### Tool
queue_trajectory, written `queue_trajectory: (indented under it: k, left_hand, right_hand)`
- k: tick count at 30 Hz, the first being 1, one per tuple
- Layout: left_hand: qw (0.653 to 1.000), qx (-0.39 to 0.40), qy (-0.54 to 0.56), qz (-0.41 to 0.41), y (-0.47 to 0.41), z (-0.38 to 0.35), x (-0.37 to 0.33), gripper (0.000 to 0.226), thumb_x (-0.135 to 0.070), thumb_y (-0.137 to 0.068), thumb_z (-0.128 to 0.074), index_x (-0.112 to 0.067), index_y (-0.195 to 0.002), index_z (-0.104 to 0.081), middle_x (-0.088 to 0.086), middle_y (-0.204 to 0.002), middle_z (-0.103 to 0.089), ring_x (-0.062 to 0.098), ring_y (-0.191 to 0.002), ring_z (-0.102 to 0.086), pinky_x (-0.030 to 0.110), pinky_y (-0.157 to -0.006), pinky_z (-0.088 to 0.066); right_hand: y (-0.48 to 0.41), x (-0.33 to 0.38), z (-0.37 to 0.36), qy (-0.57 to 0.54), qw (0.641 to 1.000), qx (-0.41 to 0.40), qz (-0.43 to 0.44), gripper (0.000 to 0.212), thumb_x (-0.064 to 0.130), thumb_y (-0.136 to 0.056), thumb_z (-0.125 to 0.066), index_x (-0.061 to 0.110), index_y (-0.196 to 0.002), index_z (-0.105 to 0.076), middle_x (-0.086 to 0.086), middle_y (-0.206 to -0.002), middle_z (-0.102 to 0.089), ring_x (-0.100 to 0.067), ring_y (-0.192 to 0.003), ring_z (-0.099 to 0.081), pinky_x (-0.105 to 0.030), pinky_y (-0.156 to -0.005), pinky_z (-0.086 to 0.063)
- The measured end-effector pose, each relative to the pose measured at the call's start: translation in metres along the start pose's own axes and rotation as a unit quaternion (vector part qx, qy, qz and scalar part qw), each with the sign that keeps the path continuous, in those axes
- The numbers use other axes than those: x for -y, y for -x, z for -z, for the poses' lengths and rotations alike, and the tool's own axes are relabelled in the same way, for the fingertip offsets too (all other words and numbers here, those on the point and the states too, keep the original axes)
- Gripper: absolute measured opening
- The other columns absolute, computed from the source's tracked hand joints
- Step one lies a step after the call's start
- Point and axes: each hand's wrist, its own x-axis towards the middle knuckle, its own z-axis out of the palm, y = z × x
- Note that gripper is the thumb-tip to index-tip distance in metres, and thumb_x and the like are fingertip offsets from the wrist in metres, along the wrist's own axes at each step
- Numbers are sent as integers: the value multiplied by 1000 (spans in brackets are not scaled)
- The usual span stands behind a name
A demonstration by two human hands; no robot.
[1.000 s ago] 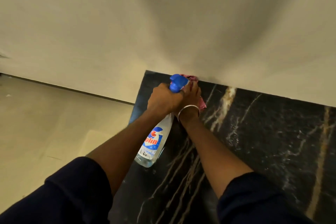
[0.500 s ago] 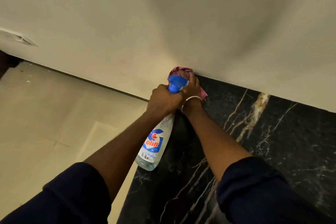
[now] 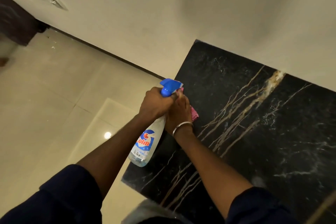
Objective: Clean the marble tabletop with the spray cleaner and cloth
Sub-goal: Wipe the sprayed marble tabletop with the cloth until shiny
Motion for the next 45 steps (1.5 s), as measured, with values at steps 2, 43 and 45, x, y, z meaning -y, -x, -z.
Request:
queue_trajectory:
  k: [2, 43, 45]
  left_hand:
    - [1000, -1, 7, 10, 13, 1, 12, 32, -43, -86, -65, -14, -99, -60, 0, -76, -60, 14, -69, -58, 26, -68, -43]
    - [997, -4, 10, -78, 5, 1, -8, 28, -42, -84, -66, -15, -85, -60, 0, -71, -61, 10, -63, -57, 23, -58, -44]
    - [996, -1, 5, -85, -3, 2, -11, 26, -42, -86, -65, -16, -88, -57, 2, -77, -62, 10, -65, -57, 22, -60, -44]
  right_hand:
    - [27, 16, -8, 2, 1000, 3, 12, 87, 41, -74, -76, 10, -143, -34, -19, -143, -43, -36, -135, -38, -50, -114, -26]
    - [-106, -93, 37, 23, 996, -42, -75, 76, 39, -87, -59, 23, -153, -25, -6, -161, -17, -38, -148, -9, -51, -119, -12]
    - [-127, -108, 44, 27, 994, -55, -89, 67, 39, -92, -49, 22, -152, -25, -6, -162, -16, -37, -148, -8, -52, -119, -12]
